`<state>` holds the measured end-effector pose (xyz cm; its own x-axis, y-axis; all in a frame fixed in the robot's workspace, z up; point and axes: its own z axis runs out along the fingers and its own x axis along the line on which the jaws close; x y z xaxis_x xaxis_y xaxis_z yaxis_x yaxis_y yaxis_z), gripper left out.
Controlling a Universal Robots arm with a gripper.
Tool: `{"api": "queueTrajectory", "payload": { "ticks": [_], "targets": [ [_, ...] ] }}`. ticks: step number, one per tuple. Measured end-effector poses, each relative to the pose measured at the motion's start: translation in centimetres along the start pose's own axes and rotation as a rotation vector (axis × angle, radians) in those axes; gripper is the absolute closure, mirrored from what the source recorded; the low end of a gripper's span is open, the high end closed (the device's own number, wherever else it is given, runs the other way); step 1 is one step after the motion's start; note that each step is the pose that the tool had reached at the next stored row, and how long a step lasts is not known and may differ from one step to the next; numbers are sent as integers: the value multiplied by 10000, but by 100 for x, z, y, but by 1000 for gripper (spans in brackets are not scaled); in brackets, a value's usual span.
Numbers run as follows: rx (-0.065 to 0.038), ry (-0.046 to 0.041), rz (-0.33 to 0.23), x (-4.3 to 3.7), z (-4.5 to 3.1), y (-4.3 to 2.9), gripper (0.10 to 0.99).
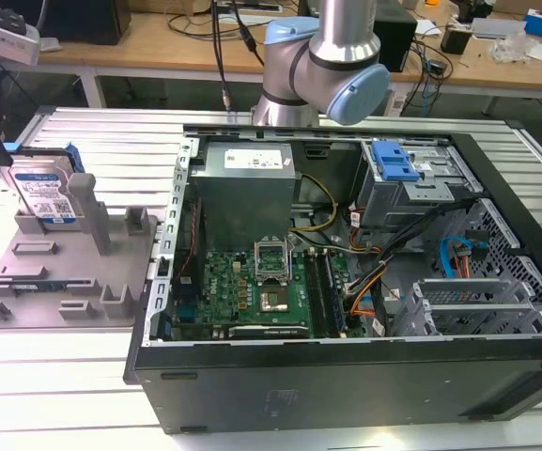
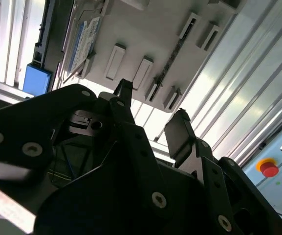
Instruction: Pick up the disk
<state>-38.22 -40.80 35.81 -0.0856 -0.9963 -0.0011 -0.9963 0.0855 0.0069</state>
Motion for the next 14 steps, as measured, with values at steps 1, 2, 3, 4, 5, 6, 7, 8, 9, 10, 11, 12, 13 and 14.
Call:
{"api": "queueTrajectory", "payload": {
  "ticks": [1,2,3,4,5,6,7,8,9,10,11,12,13,14],
  "targets": [
    [0,6,0,0,0,0,545],
    [-1,10,-1,1,0,0,545],
    [1,12,-1,0,0,0,545],
    [1,13,-1,0,0,0,545],
    [1,15,-1,0,0,0,545],
    [1,17,-1,0,0,0,545],
    [2,16,2,-6,1,2,545],
    [1,18,-9,-24,0,14,545],
    [2,17,-30,-38,0,28,545],
    [1,18,-70,-58,0,44,545],
    [1,19,-112,-76,0,54,545],
    [1,19,-148,-91,0,59,545],
    [1,19,-214,-118,1,66,545],
    [2,19,-270,-143,1,70,545]
  ]
}}
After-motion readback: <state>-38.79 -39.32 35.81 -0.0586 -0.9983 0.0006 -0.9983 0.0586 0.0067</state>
